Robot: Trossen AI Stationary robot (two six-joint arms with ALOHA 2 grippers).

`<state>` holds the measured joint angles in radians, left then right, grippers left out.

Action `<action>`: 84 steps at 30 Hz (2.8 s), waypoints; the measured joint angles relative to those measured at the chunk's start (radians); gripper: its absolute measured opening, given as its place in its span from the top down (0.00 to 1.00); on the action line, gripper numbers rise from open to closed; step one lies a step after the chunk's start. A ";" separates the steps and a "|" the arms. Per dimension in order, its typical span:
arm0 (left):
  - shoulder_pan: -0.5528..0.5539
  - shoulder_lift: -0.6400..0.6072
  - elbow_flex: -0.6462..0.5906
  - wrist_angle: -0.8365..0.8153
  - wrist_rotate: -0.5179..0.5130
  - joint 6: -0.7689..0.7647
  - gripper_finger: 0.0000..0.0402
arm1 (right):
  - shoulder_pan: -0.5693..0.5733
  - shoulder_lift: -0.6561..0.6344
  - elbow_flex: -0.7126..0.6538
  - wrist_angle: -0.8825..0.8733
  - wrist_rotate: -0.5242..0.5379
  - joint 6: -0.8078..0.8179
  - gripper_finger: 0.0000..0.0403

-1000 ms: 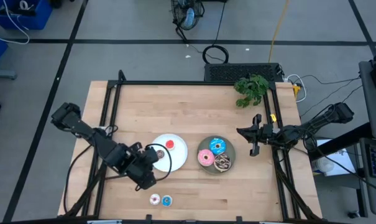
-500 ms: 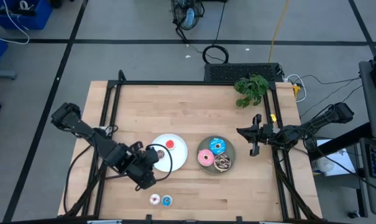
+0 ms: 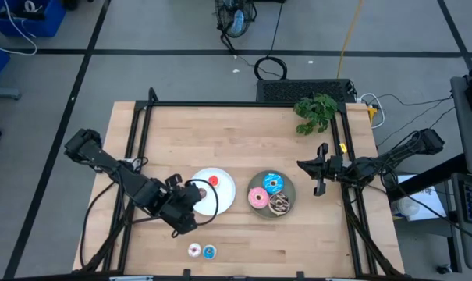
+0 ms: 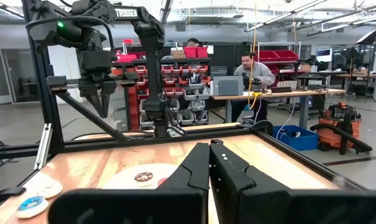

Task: Pick & Place donuts
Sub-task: Put the small white donut on the white plate

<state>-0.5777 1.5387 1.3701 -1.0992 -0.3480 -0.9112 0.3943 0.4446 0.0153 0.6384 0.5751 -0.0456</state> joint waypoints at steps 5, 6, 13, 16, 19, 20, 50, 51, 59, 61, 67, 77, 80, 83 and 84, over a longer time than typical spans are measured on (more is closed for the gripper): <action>-0.014 0.048 0.002 0.091 0.008 0.049 0.99 | 0.000 0.000 0.000 0.000 0.000 0.005 1.00; -0.018 0.064 0.002 0.113 0.033 0.050 0.99 | 0.000 0.000 0.000 0.000 0.000 0.006 1.00; -0.074 0.252 0.151 0.016 0.112 0.034 0.99 | 0.000 0.001 0.000 0.000 0.000 0.006 1.00; -0.109 0.330 0.240 -0.038 0.132 0.038 0.99 | 0.000 0.001 0.000 0.000 0.000 0.003 1.00; -0.140 0.393 0.298 -0.069 0.140 0.040 0.99 | 0.000 0.001 0.000 0.001 0.000 0.000 1.00; -0.149 0.408 0.311 -0.070 0.140 0.037 0.98 | 0.000 0.001 0.000 0.001 0.000 0.000 1.00; -0.216 0.473 0.327 -0.003 0.138 0.065 0.98 | 0.000 0.001 0.000 0.035 0.001 -0.049 1.00; -0.215 0.473 0.327 -0.003 0.138 0.073 0.98 | 0.000 0.001 0.000 0.035 0.001 -0.048 1.00; -0.210 0.473 0.327 0.000 0.150 0.154 0.98 | 0.000 0.001 0.000 0.031 0.001 -0.028 1.00; -0.209 0.473 0.327 -0.003 0.165 0.156 0.97 | 0.000 0.001 0.000 0.031 0.001 -0.021 1.00; -0.208 0.473 0.327 -0.004 0.142 0.059 0.88 | 0.000 0.001 0.000 0.033 0.001 -0.021 1.00; -0.209 0.473 0.326 -0.005 0.115 0.028 0.59 | 0.000 0.001 0.000 0.031 0.001 -0.020 1.00; -0.211 0.472 0.321 -0.006 0.125 0.010 0.54 | 0.000 0.001 0.000 0.031 0.000 -0.020 1.00; -0.223 0.472 0.292 -0.004 0.124 -0.008 0.53 | 0.000 0.001 0.000 0.031 0.001 -0.019 1.00; -0.225 0.472 0.278 -0.002 0.124 -0.011 0.53 | 0.000 0.001 0.000 0.031 0.000 -0.019 1.00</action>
<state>-0.8031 2.0102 1.6482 -1.1014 -0.2237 -0.9220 0.3939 0.4457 0.0151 0.6693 0.5755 -0.0650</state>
